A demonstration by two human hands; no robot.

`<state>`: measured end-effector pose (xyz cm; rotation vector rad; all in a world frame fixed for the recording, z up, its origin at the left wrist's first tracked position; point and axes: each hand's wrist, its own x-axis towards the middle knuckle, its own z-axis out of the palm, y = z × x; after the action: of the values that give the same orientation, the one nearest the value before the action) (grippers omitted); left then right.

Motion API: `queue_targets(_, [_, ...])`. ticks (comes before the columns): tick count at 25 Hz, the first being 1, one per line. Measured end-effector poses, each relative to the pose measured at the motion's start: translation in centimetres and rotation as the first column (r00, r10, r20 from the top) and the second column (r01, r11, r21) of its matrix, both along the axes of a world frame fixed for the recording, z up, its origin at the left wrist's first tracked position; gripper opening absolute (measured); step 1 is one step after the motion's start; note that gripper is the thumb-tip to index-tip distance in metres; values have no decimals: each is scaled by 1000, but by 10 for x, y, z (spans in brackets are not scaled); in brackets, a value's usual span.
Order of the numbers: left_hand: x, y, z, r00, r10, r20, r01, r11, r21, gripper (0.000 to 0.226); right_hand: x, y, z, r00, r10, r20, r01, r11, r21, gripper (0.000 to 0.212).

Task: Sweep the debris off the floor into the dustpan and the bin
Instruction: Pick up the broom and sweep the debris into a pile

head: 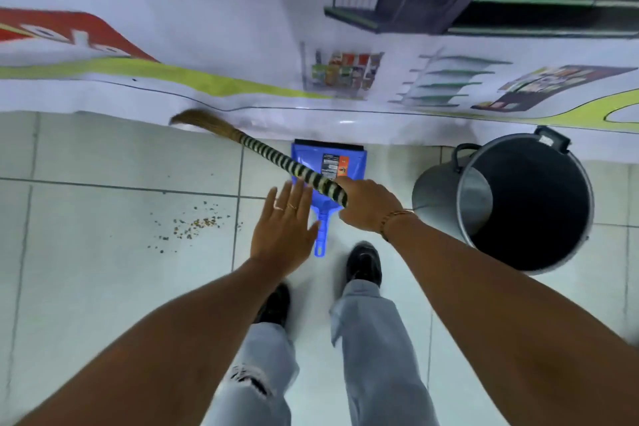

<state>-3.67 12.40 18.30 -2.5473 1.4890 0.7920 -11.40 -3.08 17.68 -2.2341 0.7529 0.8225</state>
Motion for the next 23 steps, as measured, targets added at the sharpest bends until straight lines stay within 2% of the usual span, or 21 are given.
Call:
queue_targets(2, [-9,26,32,998,-55,-36,56,998,19,64,-10,8,32,993,-12,-115,17,999,46,66])
queue_targets(6, [-8,80,92,997,-71,-28,71,997,-14,60,-13,56,71,984,-18,-179,11,999,-39,47])
queue_targets(14, [23,174,103,995,79,58,-82,995,58,63,-14,201,70,972,35,-234,-38,999,-6,40])
queue_targets(19, [-11,216,110,987,151,47,-154,987,52,63,-58,251,74,983,69,-169,-69,998,1,44])
queue_targets(21, [-33,232,119,984,169,47,-171,985,31,62,-90,274,85,995,-2,-102,2,1000,-1,48])
queue_targets(23, [-51,244,126,979,200,48,-201,980,7,62,-117,295,96,989,-142,-38,141,990,-18,49])
